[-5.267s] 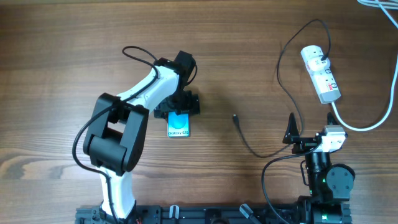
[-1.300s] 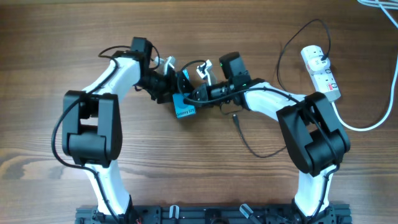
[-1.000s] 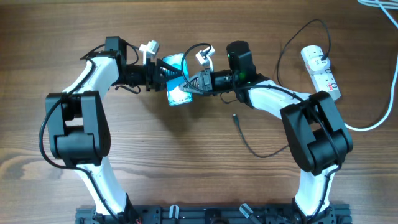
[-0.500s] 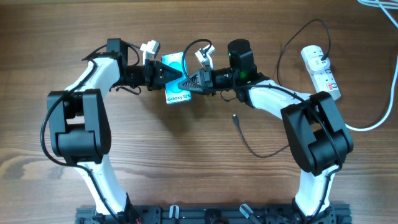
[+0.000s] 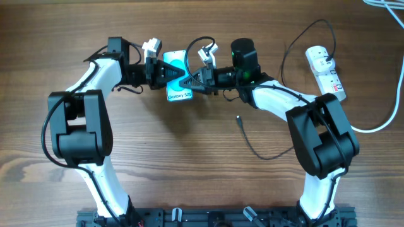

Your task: Plug charger to phone and switch on socket

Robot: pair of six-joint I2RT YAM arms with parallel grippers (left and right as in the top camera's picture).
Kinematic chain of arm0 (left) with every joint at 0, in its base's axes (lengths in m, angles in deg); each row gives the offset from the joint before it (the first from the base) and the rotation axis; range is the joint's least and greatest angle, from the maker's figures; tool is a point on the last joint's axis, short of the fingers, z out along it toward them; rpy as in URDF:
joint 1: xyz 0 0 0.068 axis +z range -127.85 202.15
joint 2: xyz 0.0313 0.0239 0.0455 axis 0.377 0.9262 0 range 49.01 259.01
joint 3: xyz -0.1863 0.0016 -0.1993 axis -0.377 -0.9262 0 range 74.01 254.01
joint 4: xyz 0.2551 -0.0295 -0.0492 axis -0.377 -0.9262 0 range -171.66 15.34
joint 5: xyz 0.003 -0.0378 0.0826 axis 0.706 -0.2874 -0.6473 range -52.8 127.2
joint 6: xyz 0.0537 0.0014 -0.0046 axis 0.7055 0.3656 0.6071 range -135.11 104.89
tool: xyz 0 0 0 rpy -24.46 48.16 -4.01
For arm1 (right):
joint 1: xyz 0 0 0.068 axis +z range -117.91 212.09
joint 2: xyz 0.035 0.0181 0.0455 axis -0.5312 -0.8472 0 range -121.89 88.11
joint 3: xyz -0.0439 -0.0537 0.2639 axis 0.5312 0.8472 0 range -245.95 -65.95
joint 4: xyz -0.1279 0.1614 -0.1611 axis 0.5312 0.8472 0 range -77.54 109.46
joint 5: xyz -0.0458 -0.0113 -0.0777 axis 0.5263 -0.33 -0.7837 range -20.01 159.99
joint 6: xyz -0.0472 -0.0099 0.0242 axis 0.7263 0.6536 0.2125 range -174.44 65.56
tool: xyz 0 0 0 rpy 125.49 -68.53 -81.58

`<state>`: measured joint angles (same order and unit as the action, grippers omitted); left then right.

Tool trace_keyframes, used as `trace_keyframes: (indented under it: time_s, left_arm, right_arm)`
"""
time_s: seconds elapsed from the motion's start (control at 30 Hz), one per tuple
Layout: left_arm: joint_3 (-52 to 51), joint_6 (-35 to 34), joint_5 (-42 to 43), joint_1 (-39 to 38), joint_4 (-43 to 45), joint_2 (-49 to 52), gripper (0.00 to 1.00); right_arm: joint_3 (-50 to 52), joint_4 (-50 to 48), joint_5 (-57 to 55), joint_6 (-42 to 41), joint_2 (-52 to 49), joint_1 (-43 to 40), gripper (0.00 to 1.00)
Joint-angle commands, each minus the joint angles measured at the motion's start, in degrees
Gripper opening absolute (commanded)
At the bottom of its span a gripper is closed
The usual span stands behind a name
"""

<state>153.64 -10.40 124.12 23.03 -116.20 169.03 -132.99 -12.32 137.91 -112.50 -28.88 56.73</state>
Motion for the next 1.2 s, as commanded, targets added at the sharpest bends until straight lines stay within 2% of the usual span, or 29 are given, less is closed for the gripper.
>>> trace_keyframes:
  time_s: [0.0,0.1,0.17,0.37,0.4,0.47,0.5,0.6,0.63,0.73,0.8,0.87,0.93,1.0,1.17]
  left_arm:
    - [0.92,-4.76,3.43,-0.61,3.19,-1.22,0.08]
    - [0.92,-5.22,3.41,-0.61,4.85,-1.22,0.09]
    - [0.92,-5.25,3.43,-0.61,6.25,-1.22,0.04]
    - [0.92,-5.22,2.16,-0.61,8.46,-1.22,0.04]
    - [0.92,-5.22,0.02,-0.61,8.63,-1.22,0.04]
    - [0.92,-5.25,-7.69,-0.61,7.87,-1.22,0.04]
    - [0.92,-5.25,-11.72,-0.61,6.93,-1.22,0.04]
    - [0.92,-5.25,-21.29,-0.63,3.41,-1.22,0.04]
    - [0.92,-6.12,-27.3,-0.63,1.68,-1.22,0.04]
    - [1.16,-17.25,-43.76,-1.49,-2.23,-2.19,0.04]
    - [3.8,-20.79,-57.59,-4.24,-7.56,-5.25,0.04]
    - [9.81,-24.87,-76.04,-9.55,-16.74,-7.13,0.04]
    - [10.71,-26.88,-84.13,-13.7,-19.74,-7.1,0.04]
    - [10.69,-27.98,-89.44,-17.18,-21.64,-6.12,0.04]
    - [10.49,-28.11,-90.03,-22.18,-20.31,-3.06,0.04]
  right_arm:
    - [0.42,1.68,-5.14,-2.54,-0.87,0.68,0.04]
    - [0.42,1.66,-5.18,-3.61,-0.87,0.68,0.04]
    - [0.42,1.66,-5.16,-3.58,-0.87,0.68,0.04]
    - [0.42,1.66,-4.92,-3.61,-0.87,1.05,0.05]
    - [0.42,1.66,-4.92,-3.61,-0.87,1.31,0.17]
    - [0.42,1.7,-4.96,-1.66,-0.87,1.42,0.45]
    - [0.42,1.79,-5.2,2.03,-0.87,1.33,0.59]
    - [0.42,9.01,-10.4,8.59,-0.87,0.46,0.7]
    - [0.42,13.88,-13.64,12.68,-0.87,-0.02,0.72]
    - [0.42,27.41,-27.12,22.45,-0.87,-1.11,0.73]
    - [0.42,29.59,-32.68,23.85,-0.87,-1.11,0.75]
    - [0.42,29.68,-34.18,25.92,-0.87,-1.09,0.75]
    - [0.42,30.58,-35.87,26.53,-0.87,-1.09,0.76]
    - [0.42,31.54,-37.16,26.56,-0.87,-1.09,0.76]
    - [0.42,31.93,-37.77,26.58,-0.87,-1.09,0.76]
